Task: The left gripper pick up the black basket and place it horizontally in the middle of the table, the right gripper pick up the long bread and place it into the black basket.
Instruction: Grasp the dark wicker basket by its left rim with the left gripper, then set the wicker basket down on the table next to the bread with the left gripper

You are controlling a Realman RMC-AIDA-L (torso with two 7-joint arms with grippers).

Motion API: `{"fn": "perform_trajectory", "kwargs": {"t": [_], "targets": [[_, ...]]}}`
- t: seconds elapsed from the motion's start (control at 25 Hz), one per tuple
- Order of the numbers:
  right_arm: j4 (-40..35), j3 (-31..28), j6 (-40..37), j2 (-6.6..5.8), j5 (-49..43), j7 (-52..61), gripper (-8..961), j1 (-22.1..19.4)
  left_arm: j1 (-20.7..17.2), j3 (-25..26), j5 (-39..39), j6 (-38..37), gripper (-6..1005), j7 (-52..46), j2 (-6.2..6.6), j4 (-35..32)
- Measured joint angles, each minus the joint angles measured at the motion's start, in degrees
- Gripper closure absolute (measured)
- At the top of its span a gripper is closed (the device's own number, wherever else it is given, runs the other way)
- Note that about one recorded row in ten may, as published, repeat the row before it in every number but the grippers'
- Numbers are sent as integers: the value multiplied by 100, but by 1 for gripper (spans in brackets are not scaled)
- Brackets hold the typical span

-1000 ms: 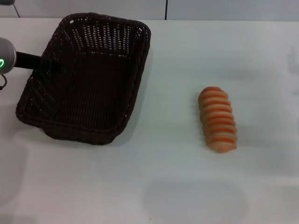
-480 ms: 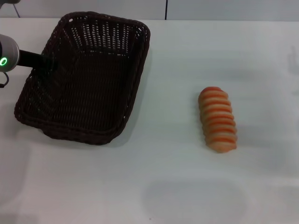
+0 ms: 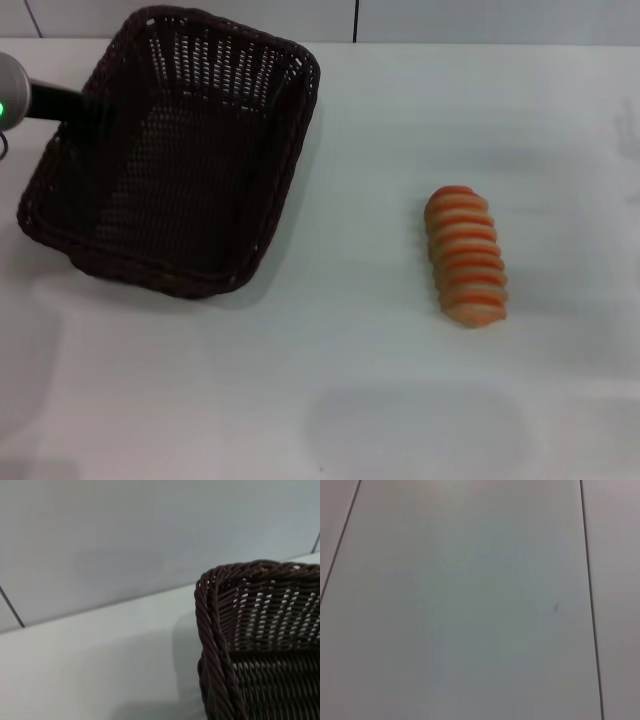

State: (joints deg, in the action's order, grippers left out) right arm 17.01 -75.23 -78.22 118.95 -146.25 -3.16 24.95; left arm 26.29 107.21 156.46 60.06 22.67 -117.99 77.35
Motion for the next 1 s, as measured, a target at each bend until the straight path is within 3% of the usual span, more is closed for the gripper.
{"fn": "perform_trajectory", "kwargs": {"t": [0.32,0.48,0.56,0.6,0.64,0.72,0.88,0.92,0.96,1.0], "targets": [[11,-119,1,8,0,0,412,-38,8,551,-229,141,793,813,12,401],[1,-213,0,29,4,2,411,-75,162,1570,-1168,672,807,2227,57,578],[3,-222,1,46,11,29,411,-124,298,2070,-1588,1047,808,2829,142,575],[24,-222,0,53,18,39,411,-164,464,2481,-1964,1442,809,3312,308,491],[50,-222,1,59,26,46,411,-218,464,2481,-1964,1442,810,3312,308,491],[150,-203,0,67,88,49,411,-346,628,2740,-2382,1884,811,3802,581,328],[450,-33,0,88,464,56,411,-721,863,2814,-3030,2518,811,4484,1156,-88],[527,52,-1,91,599,59,411,-826,932,2808,-3097,2645,812,4626,1257,-201],[605,163,-5,93,733,62,411,-939,932,2808,-3097,2645,812,4626,1257,-201],[721,404,-75,93,998,63,411,-1145,1095,2796,-3175,2961,812,4966,1415,-440]]}}
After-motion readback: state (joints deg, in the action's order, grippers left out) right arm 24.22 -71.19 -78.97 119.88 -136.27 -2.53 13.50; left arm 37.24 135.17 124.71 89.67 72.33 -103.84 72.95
